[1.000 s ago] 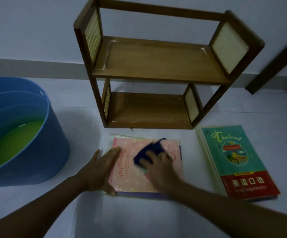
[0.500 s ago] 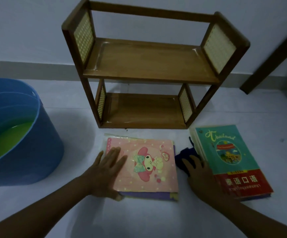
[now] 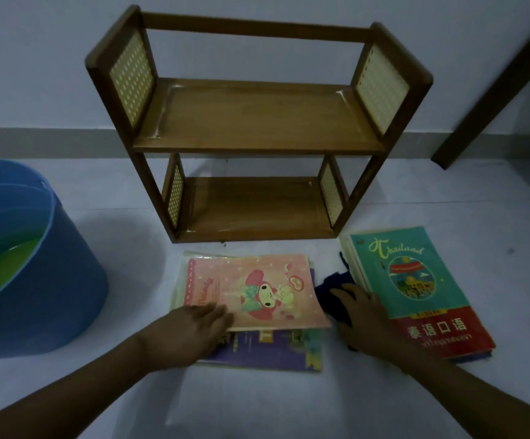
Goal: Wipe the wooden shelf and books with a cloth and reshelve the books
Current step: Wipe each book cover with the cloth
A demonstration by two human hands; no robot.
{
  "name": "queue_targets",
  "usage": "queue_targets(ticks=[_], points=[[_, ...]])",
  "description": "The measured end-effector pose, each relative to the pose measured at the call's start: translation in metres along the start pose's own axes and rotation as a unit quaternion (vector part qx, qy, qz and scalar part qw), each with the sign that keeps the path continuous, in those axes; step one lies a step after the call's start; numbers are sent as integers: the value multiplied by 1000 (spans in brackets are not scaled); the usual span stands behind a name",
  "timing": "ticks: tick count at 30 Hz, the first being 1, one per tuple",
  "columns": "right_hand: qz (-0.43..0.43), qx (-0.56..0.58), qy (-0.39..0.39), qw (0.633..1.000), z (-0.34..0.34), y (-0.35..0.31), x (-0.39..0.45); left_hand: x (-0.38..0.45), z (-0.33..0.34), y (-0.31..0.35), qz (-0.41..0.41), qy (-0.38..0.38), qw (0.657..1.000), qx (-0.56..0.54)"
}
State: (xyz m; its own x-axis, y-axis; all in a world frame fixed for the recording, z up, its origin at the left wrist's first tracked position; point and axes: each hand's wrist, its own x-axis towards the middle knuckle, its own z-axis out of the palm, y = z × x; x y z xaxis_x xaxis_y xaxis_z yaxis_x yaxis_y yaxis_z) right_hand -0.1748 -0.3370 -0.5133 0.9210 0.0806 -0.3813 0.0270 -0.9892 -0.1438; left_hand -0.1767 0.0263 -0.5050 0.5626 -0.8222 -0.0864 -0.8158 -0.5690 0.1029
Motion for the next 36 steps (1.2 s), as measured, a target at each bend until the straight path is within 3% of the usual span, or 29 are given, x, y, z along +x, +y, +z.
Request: queue_targets(ticks=[3, 5, 7, 9, 11, 12, 13, 16, 19, 21, 22, 23, 25, 26, 28, 30, 31, 34, 36], points=[[19, 154, 120, 981, -15, -10, -6, 7, -51, 6, -31, 104, 992, -71], [24, 354, 180, 918, -26, -21, -12, 8, -82, 16, -113, 184, 961, -174], [34, 572, 68, 817, -37, -39, -20, 11, -98, 29, -203, 219, 900, -317], [26, 707, -32, 706, -45, -54, -25, 20, -98, 39, -277, 215, 843, -408], [38, 751, -73, 655, -51, -64, -23, 23, -84, 39, -345, 154, 797, -471], [55, 751, -69, 655, -53, -67, -18, 21, -73, 36, -360, 124, 791, -480], [71, 728, -58, 680, -53, -69, -11, 17, -61, 32, -367, 90, 794, -476], [67, 577, -52, 813, -49, -79, 10, 3, -21, 20, -383, -18, 794, -471], [28, 447, -63, 892, -36, -88, 30, 1, -1, 20, -377, -99, 790, -474], [14, 262, 19, 965, -34, -81, 41, 3, -1, 19, -332, -159, 844, -390], [11, 155, 72, 985, -31, -69, 43, 5, -6, 18, -312, -151, 882, -320], [7, 66, 116, 991, -26, -55, 42, 6, -10, 16, -295, -114, 915, -253], [9, -50, 112, 992, -15, -28, 29, 9, -9, 2, -273, -28, 950, -149], [9, -84, 70, 994, -7, -18, 20, 11, -6, -6, -250, -27, 959, -130], [-10, -113, 21, 993, 12, -3, 8, 17, 1, -21, -203, -98, 967, -121], [-41, -58, 56, 996, 30, 12, 12, 21, 11, -28, -191, -151, 963, -116], [-35, 32, 93, 995, 27, 12, 15, 21, 15, -31, -191, -154, 963, -115], [18, 236, 187, 953, -2, -9, 22, 21, 22, -32, -200, -155, 962, -105], [5, 216, 185, 959, -9, -41, 19, 19, 23, -31, -203, -142, 964, -93]])
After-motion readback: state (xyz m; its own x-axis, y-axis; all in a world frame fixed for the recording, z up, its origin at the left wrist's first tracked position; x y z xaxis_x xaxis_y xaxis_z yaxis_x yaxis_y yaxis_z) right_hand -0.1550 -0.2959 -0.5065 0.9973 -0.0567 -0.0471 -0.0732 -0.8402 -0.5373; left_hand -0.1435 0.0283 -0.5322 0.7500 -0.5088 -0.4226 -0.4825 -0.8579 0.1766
